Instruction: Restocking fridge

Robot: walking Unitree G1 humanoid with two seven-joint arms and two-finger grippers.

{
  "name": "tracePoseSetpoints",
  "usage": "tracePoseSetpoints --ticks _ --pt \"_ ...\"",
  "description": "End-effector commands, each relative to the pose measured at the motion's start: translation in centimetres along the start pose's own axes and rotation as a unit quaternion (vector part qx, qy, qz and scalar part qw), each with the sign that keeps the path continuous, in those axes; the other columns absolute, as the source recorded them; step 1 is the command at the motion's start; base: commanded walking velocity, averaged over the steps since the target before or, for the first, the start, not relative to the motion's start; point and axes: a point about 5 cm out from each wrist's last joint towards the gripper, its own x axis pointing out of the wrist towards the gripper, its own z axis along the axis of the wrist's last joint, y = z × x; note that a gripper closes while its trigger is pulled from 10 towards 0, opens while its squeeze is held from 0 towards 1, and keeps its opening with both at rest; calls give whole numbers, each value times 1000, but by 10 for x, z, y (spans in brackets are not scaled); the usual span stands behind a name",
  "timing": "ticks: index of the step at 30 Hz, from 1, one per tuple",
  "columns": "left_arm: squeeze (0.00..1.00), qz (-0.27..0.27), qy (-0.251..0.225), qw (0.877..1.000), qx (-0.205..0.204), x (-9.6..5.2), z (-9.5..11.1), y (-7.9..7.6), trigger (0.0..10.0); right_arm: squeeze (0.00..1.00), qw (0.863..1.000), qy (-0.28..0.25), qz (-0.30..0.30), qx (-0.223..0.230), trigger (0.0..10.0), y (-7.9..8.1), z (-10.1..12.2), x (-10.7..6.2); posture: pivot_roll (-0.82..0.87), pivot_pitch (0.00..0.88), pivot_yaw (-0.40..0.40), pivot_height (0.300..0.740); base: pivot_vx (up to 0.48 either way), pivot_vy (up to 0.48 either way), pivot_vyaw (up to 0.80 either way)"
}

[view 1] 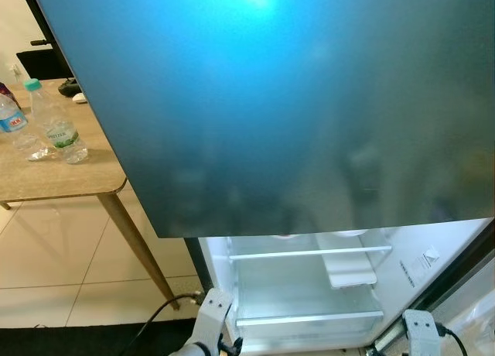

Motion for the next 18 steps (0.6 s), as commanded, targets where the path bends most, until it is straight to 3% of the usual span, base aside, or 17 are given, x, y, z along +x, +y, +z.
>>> tracePoseSetpoints --ticks 1,2,6,10,12,18 --pt "0 -1 17 1000 -16 -2 -10 -1 10000 0 1000 18 -9 -7 10000 1 -8 -1 -25 9 6 740 0 0 0" --pt "0 -5 28 999 -20 -3 -16 -3 10000 0 999 26 -16 -15 10000 2 -11 -1 -24 10 9 740 0 0 0" --pt "0 18 64 991 -118 -12 -40 4 10000 0 997 46 -34 -43 10000 6 -21 -2 -14 7 7 740 0 0 0" --pt "0 51 75 983 -158 -17 -48 12 10000 0 997 51 -37 -52 10000 8 -24 -2 -16 1 8 740 0 0 0" --pt "0 94 92 974 -184 -25 -59 24 10000 0 996 54 -37 -63 10000 10 -27 -2 -16 0 8 740 0 0 0" --pt "0 131 122 971 -162 -37 -73 39 10000 0 997 53 -28 -55 10000 15 -30 -3 -8 0 8 740 0 0 0"
